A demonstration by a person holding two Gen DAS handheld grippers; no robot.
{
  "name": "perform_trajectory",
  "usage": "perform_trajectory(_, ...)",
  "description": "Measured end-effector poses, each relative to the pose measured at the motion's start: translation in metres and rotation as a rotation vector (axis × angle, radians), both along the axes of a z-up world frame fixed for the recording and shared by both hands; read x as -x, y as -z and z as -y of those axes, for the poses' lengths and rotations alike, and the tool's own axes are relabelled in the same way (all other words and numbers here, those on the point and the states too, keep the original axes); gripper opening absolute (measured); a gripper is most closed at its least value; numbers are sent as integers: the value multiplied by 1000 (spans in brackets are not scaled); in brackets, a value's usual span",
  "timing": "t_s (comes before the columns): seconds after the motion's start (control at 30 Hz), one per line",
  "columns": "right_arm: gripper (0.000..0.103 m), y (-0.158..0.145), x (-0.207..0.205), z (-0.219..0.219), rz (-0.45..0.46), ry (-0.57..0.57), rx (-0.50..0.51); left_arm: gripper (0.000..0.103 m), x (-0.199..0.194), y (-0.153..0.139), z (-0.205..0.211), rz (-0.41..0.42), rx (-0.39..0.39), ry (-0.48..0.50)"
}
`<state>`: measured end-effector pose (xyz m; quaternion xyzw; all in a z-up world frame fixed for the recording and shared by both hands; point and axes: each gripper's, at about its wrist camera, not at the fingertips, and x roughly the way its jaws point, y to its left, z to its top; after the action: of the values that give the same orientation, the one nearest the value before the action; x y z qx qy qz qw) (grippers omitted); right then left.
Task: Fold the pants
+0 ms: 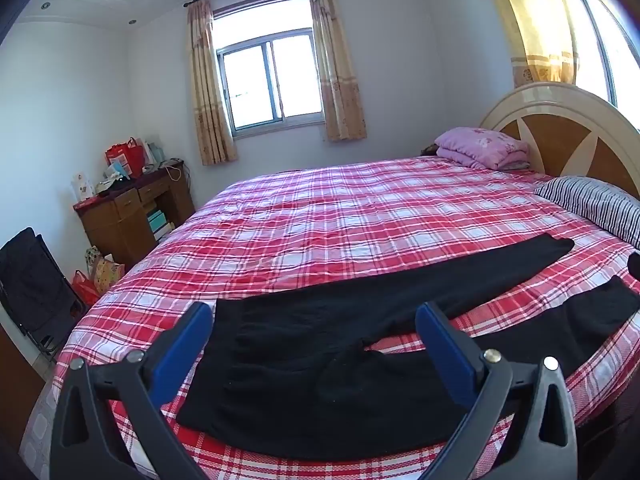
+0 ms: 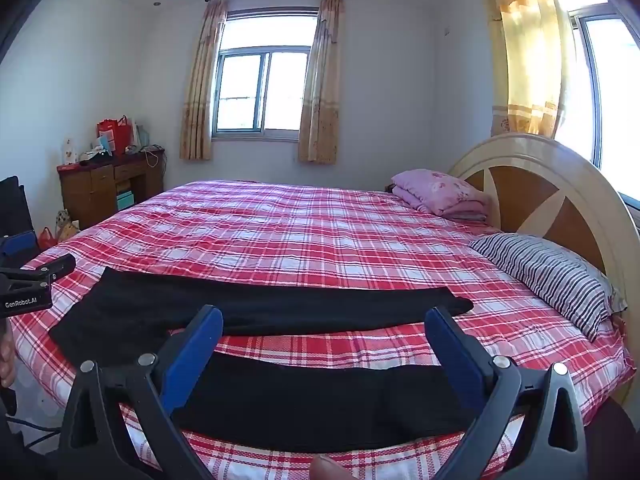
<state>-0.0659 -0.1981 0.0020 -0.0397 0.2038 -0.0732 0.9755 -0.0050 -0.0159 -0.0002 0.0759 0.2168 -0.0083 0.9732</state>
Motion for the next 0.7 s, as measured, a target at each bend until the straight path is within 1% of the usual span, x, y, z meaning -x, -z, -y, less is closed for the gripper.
perform_trajectory(0.07,102,0,0,0,-1,0,-1,103,-7,0,-18,-5,17,4)
perform_trajectory(0.7,102,5,-4,-6,-14,-2,14,103,-7,6,-16,-6,13,3)
